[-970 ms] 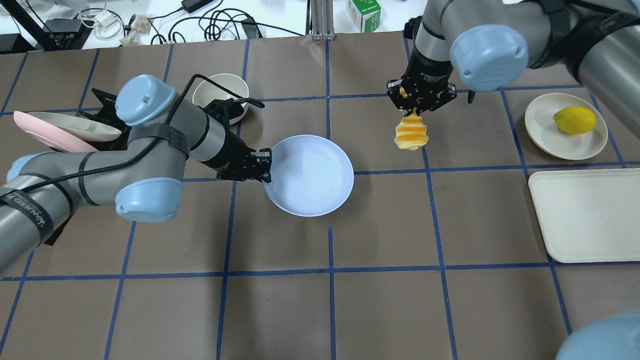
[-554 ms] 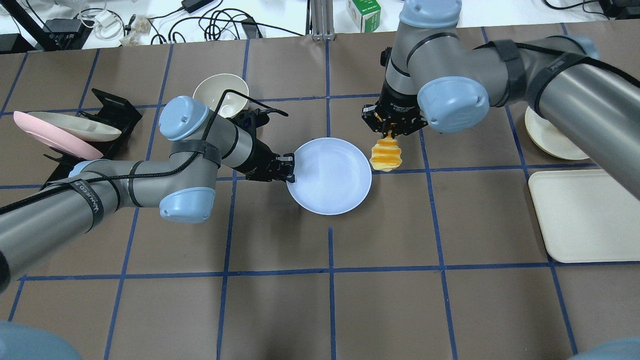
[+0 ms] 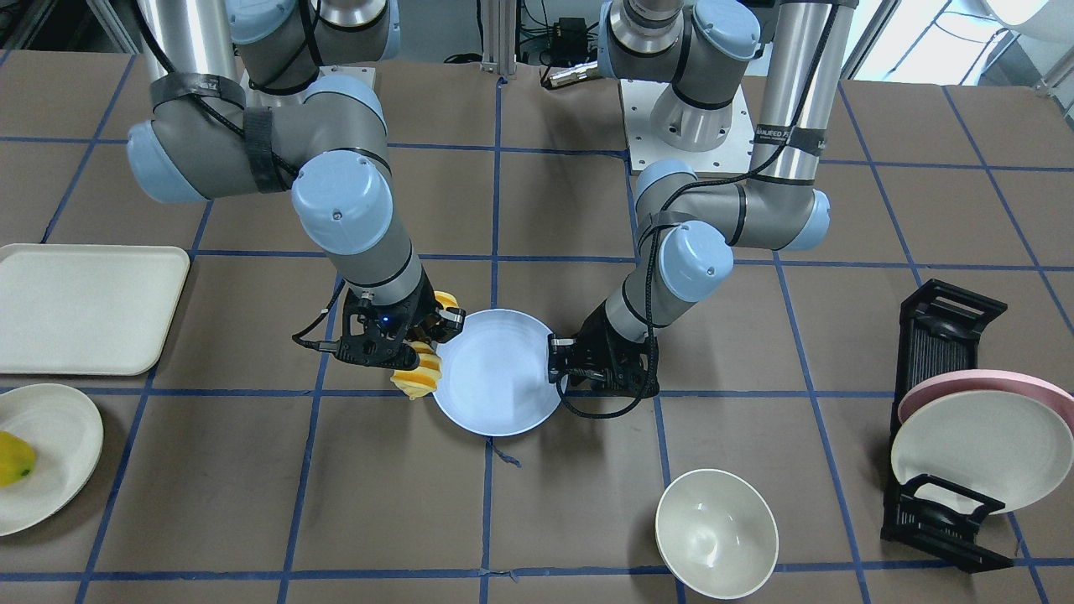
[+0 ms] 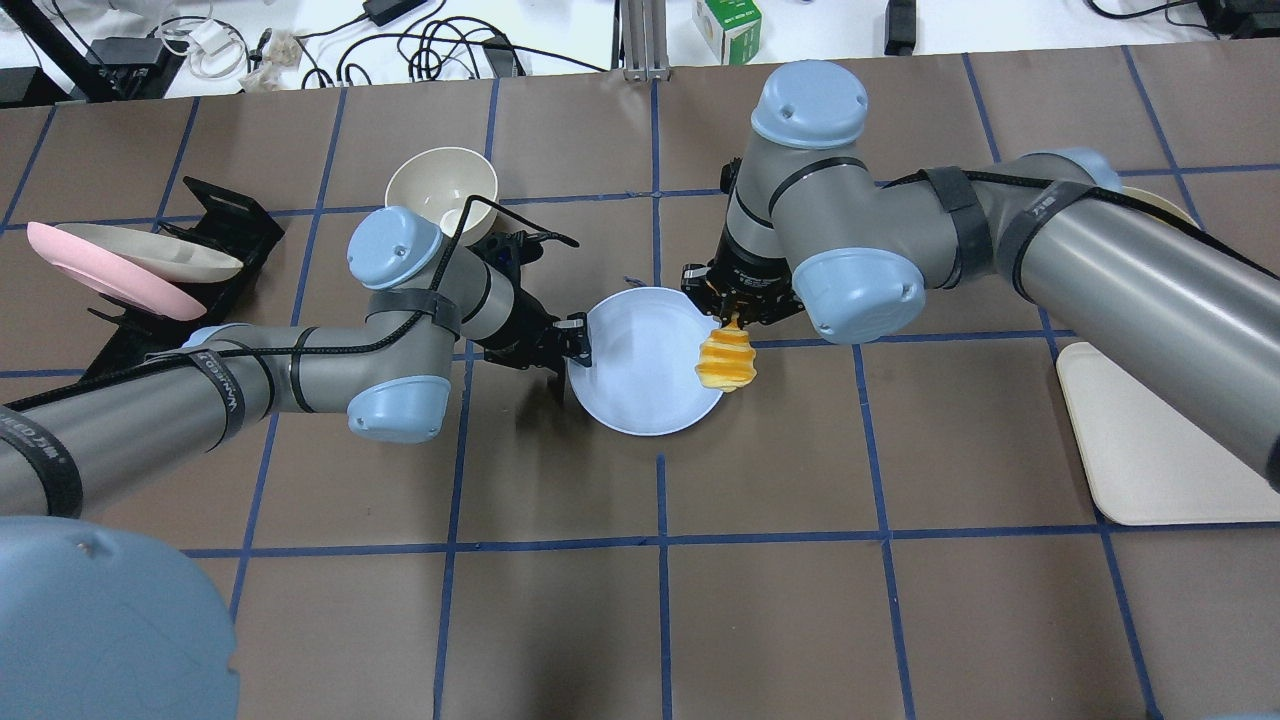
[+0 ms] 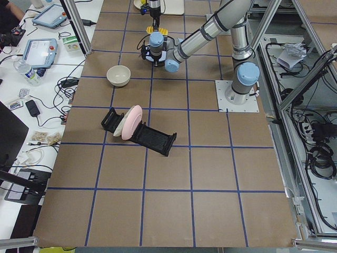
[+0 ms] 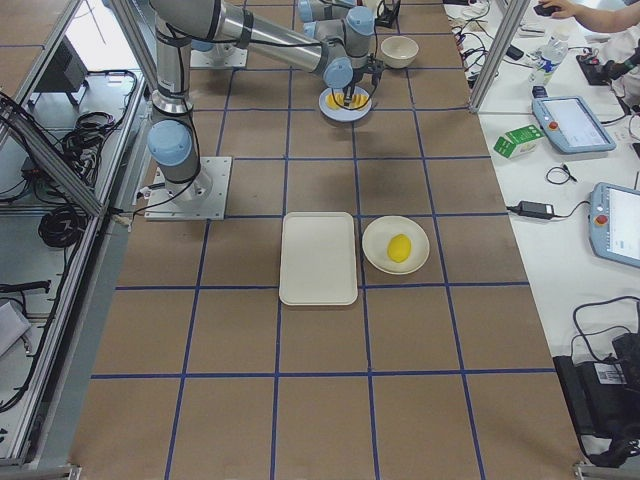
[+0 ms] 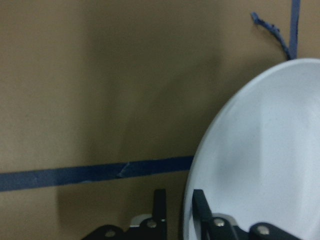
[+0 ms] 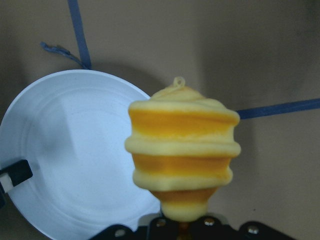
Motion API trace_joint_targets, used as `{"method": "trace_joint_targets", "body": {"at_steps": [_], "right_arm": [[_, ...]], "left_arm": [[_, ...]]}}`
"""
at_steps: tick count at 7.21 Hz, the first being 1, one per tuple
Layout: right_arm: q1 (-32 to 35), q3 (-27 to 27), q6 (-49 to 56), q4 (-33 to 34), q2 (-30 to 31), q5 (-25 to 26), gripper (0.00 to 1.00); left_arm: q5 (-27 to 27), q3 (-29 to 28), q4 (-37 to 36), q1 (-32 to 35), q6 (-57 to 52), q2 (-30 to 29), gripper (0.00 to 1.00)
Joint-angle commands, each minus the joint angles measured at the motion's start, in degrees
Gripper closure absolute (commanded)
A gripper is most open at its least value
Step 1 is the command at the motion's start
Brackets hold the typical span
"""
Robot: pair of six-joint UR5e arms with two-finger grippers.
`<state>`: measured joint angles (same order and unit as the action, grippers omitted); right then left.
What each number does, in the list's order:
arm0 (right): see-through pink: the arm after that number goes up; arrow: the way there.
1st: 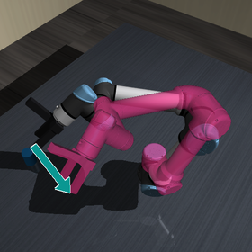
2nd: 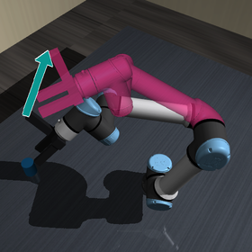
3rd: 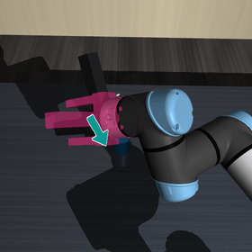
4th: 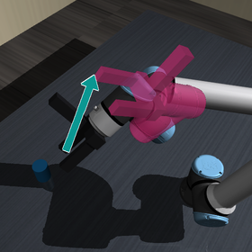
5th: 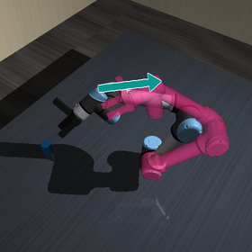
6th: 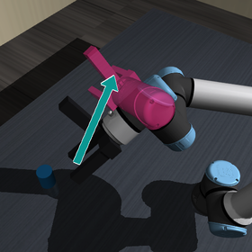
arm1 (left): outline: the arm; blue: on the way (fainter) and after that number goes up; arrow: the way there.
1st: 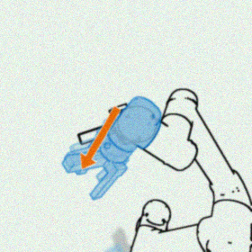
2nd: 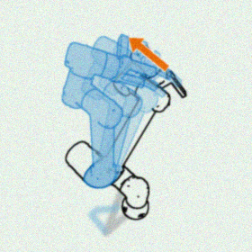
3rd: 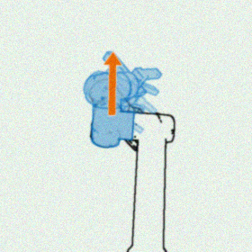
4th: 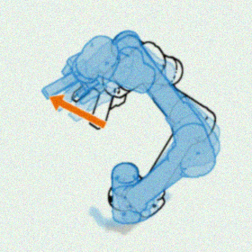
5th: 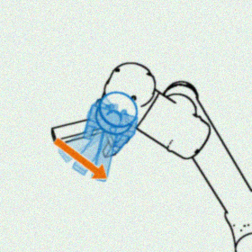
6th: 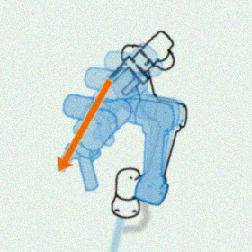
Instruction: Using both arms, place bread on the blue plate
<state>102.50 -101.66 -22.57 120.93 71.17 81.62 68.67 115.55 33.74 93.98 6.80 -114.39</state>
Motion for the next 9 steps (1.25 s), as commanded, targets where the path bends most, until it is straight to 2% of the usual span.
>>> {"method": "trace_joint_targets", "body": {"at_steps": [1, 2, 4, 5, 6, 7, 9], "right_arm": [[0.7, -0.8, -2.4, 2.6, -0.8, -2.0, 1.00], [2.2, -0.5, -2.4, 3.7, -1.5, -2.2, 1.00], [2.9, -0.3, -5.4, 8.4, -5.2, -7.6, 1.00], [3.6, -0.9, -6.3, 8.2, -6.5, -7.1, 1.00], [3.8, -0.9, -6.8, 8.2, -6.4, -7.5, 0.63], [3.8, -1.0, -6.8, 8.0, -6.5, -7.0, 0.01], [3.7, -0.1, -5.6, 8.0, -6.5, -7.1, 0.00]], "left_arm": [[-1.3, -2.4, 0.0, -0.6, 0.0, 2.6, 0.00], [-2.8, -5.0, 4.0, -1.4, 0.7, 4.0, 0.00], [-0.4, -12.1, 23.9, -2.0, 0.7, 9.2, 0.00], [4.0, -18.0, 36.1, -2.0, 0.7, 12.1, 0.00], [7.2, -23.3, 48.2, -2.0, 0.6, 13.7, 0.00], [12.1, -27.7, 56.1, -2.0, 0.6, 15.4, 0.00], [19.9, -29.5, 59.6, -1.9, -0.3, 20.1, 0.00]]}}
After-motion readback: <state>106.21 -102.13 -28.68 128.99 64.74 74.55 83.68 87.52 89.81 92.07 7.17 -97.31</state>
